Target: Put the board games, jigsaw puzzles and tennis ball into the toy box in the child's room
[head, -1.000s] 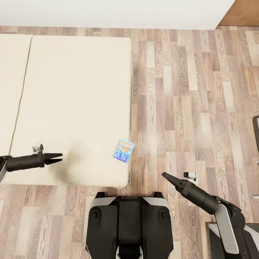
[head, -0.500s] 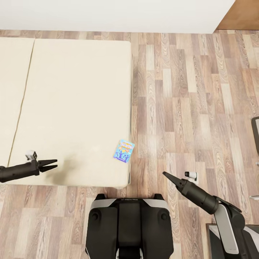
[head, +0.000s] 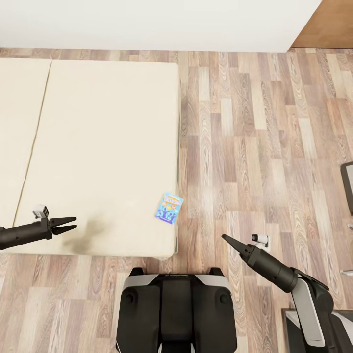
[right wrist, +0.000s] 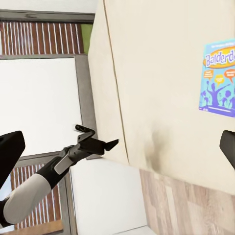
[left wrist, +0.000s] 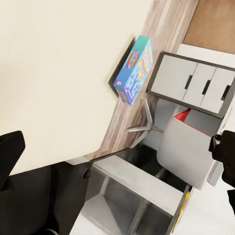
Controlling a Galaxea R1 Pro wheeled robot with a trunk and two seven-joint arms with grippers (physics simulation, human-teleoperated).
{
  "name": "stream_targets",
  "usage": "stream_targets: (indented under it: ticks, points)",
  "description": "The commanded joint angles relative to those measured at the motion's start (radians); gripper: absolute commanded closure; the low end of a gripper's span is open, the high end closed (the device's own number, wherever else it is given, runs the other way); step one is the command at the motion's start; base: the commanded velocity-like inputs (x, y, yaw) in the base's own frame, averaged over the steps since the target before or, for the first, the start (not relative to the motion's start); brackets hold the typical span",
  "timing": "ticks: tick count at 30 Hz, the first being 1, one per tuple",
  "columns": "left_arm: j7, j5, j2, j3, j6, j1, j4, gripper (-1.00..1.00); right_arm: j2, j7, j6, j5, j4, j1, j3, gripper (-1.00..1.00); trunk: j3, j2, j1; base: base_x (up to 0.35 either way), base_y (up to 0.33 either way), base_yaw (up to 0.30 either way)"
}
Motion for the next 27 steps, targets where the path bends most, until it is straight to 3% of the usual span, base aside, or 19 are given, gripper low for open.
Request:
stream_targets:
  ticks: [1, 27]
  points:
    - [-0.004, -0.001, 0.0, 0.0, 0.011, 0.0, 0.0, -1.0, 0.0, 0.001, 0.005, -0.002, 0.0, 0.0, -0.001, -1.0, 0.001, -0.001, 0.001, 0.0, 0.0, 0.0]
    - [-0.004, -0.003, -0.005, -0.012, 0.011, 0.0, -0.003, -1.0, -0.001, -0.001, -0.018, -0.001, 0.001, 0.001, -0.001, -1.0, 0.034, -0.001, 0.001, 0.0, 0.0, 0.0]
